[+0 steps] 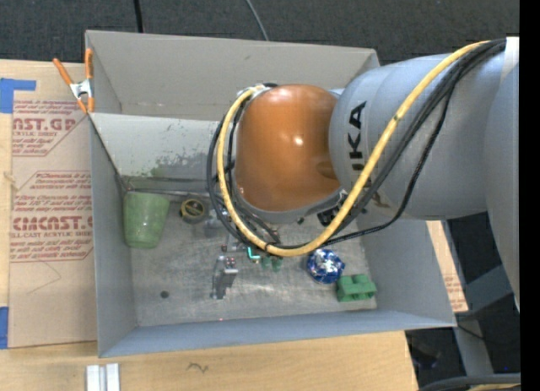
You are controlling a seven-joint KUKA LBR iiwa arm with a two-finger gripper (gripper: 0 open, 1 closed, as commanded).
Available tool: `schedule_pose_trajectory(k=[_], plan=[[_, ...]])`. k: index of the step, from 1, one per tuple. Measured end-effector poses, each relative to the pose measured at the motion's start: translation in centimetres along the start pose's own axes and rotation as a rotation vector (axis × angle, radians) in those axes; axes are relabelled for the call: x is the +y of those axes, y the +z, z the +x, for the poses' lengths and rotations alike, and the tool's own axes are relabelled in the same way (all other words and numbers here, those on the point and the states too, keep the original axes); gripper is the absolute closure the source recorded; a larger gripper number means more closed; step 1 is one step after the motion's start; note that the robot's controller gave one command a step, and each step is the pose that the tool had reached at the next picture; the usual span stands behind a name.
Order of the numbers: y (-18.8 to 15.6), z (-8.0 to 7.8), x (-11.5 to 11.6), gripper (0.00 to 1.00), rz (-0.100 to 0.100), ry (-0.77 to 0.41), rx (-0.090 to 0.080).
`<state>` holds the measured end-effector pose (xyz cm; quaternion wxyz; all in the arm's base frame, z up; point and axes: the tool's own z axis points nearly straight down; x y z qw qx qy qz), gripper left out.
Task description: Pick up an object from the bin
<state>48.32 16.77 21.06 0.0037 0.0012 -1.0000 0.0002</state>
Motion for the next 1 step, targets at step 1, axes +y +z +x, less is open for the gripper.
schedule_pose_trajectory(k=[1], plan=[[8.00,-7.35,-3.62,0.00,0.001,0.108,-0.006]])
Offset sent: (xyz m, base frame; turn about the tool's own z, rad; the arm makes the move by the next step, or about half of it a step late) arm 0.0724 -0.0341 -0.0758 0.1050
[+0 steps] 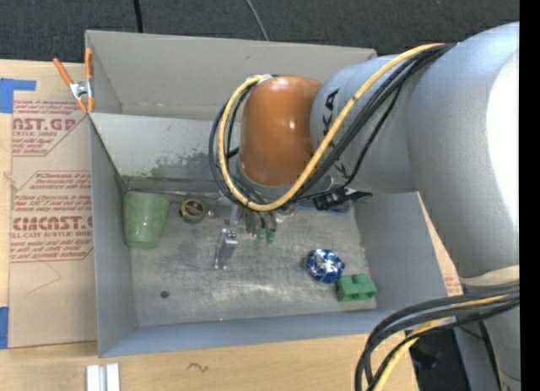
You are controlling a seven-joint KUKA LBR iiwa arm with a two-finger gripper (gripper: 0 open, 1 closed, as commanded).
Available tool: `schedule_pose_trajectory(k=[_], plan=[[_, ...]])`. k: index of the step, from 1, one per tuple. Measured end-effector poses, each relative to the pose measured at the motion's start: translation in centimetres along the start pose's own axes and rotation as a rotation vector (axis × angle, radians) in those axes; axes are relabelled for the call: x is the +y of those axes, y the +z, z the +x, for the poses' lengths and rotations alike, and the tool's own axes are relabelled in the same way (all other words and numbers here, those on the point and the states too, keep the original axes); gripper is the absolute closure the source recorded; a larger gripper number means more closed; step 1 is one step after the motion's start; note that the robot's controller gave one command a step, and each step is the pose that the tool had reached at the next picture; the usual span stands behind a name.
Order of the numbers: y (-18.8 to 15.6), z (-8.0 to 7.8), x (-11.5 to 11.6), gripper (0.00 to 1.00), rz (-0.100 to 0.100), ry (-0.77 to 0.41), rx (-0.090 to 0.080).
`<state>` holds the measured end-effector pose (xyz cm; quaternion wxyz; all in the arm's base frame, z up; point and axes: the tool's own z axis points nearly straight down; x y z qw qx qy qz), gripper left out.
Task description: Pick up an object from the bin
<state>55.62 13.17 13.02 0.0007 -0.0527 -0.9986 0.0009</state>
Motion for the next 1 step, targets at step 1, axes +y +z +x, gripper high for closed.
schedule_pose_trajectory(k=[1], plan=[[2.06,-2.98,2.83,0.00,-0.004,0.022,-0.004]])
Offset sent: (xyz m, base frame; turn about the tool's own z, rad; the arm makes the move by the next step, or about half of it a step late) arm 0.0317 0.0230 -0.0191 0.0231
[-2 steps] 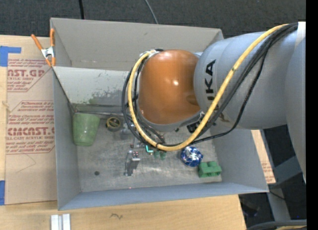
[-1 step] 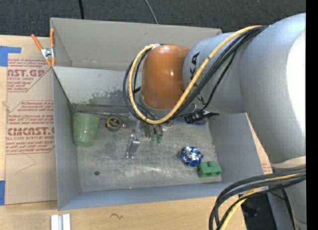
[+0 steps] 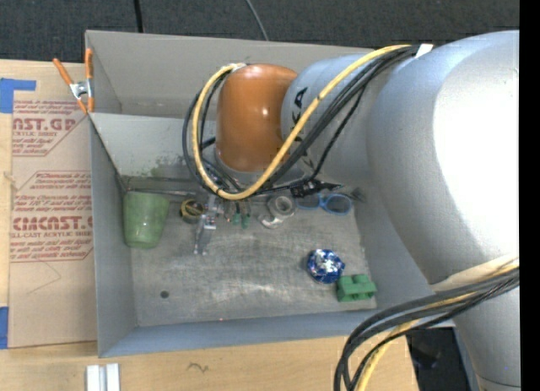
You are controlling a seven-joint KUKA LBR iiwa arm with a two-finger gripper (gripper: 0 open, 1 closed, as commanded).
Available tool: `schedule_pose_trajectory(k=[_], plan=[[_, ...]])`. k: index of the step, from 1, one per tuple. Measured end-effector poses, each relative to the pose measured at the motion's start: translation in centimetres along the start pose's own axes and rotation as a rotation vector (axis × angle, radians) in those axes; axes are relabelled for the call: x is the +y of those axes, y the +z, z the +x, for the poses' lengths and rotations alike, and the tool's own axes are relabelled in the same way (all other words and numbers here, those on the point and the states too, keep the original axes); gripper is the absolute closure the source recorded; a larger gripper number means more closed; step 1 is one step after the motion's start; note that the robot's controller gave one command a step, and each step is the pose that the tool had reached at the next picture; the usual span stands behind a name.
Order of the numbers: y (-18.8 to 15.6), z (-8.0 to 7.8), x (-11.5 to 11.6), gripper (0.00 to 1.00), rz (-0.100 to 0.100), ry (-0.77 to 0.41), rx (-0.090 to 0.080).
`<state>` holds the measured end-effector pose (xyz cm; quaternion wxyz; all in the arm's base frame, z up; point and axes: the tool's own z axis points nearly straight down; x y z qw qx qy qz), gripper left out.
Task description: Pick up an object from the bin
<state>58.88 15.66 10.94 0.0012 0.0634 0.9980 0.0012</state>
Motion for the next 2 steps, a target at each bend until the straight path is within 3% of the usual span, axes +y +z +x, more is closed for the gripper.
schedule_pose_trajectory(k=[1,2], plan=[[2.98,-1.07,0.47,0.00,0.001,-0.156,-0.018],[2.61,-1.23,0.78,1.00,-0.006,-0.156,-0.025]])
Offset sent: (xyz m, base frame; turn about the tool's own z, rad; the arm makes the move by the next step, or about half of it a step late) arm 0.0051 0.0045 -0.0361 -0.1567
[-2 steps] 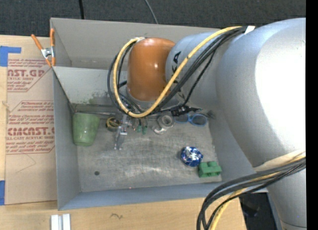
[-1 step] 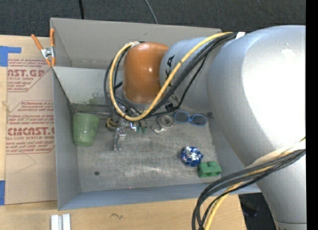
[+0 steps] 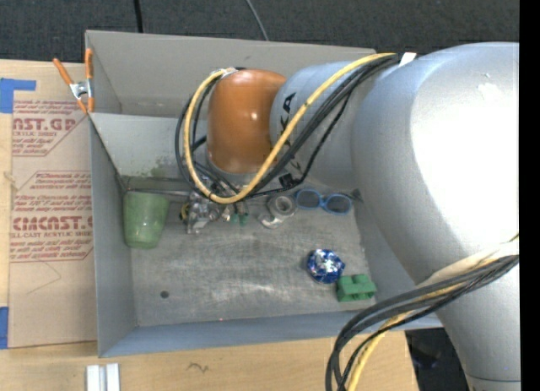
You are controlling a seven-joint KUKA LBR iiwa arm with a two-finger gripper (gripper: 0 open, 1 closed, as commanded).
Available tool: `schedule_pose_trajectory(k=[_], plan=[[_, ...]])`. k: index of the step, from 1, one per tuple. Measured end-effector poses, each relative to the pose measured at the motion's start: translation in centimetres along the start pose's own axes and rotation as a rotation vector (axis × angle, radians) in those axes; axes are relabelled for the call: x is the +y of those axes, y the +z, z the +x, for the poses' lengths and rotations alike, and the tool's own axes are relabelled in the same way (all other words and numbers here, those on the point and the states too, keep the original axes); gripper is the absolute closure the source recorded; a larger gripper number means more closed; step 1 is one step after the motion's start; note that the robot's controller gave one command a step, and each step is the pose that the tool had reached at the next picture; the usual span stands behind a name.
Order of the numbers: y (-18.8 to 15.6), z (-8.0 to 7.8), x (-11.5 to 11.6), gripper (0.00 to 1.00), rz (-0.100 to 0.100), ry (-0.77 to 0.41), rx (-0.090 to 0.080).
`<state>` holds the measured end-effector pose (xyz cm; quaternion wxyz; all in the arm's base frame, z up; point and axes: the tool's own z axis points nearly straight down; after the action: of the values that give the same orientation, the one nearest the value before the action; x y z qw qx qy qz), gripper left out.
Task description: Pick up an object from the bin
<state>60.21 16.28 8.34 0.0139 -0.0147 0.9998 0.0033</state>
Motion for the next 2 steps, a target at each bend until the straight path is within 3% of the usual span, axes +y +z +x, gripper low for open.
schedule_pose_trajectory(k=[1,2], plan=[[-0.1,0.9,-2.9,1.00,0.009,-0.013,0.003],[-10.5,1.2,-4.6,1.00,0.007,0.214,0.019]])
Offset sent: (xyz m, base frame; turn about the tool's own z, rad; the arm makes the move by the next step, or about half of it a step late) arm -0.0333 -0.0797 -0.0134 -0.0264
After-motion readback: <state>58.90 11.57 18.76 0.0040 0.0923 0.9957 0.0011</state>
